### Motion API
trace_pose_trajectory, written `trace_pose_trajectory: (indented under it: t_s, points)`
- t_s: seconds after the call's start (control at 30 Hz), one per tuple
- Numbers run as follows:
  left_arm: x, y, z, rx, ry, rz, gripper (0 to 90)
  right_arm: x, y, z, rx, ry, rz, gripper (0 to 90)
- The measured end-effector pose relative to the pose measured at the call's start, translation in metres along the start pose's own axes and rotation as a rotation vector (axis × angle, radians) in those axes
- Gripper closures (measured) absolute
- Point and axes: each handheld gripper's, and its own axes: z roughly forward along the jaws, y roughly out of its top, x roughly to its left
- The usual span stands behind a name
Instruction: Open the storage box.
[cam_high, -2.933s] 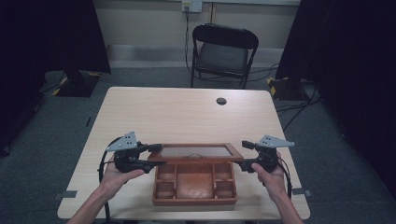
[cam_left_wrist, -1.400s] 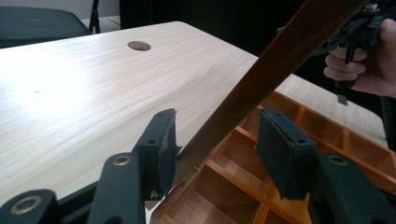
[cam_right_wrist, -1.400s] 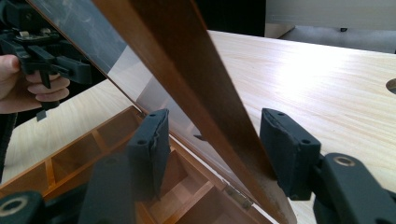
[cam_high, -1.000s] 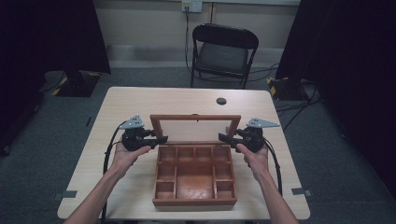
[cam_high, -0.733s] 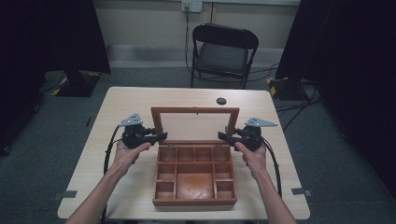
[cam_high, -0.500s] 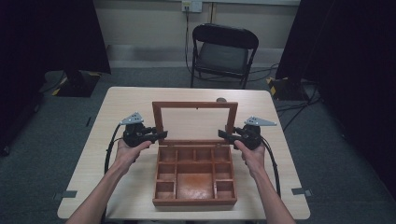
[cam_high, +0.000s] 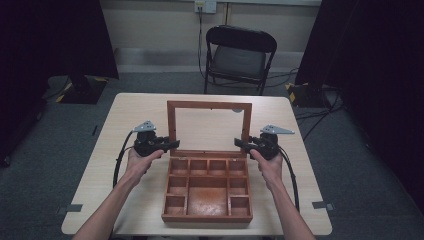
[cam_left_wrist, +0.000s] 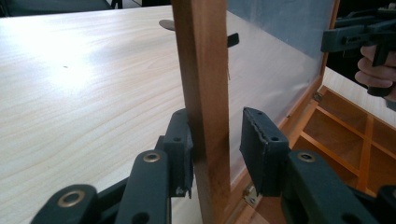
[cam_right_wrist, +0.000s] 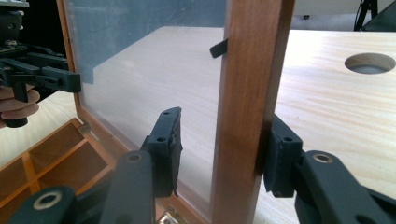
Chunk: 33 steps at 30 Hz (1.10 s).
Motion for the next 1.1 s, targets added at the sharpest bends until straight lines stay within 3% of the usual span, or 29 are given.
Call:
trace_pose_trajectory:
  t_s: [0.27,0.4,0.73,0.83,1.1]
  points:
    - [0.007,0.000,0.006,0.015,-0.003,-0.041,61.7,-0.004,-0.002,0.006,0.009,-0.034,0.031,51.1]
    - [0.008,-0.002,0.008,0.039,-0.013,-0.049,56.5,-0.002,-0.003,0.009,0.020,-0.060,0.025,44.3]
    - [0.008,-0.005,0.016,0.089,-0.027,-0.093,39.7,-0.007,-0.008,0.017,0.034,-0.045,0.077,34.7]
    - [0.009,-0.005,0.016,0.090,-0.006,-0.103,38.1,-0.009,-0.008,0.017,0.041,-0.056,0.082,31.7]
    - [0.015,-0.013,0.024,0.131,0.012,-0.134,36.1,-0.015,-0.017,0.027,0.126,-0.077,0.125,23.4]
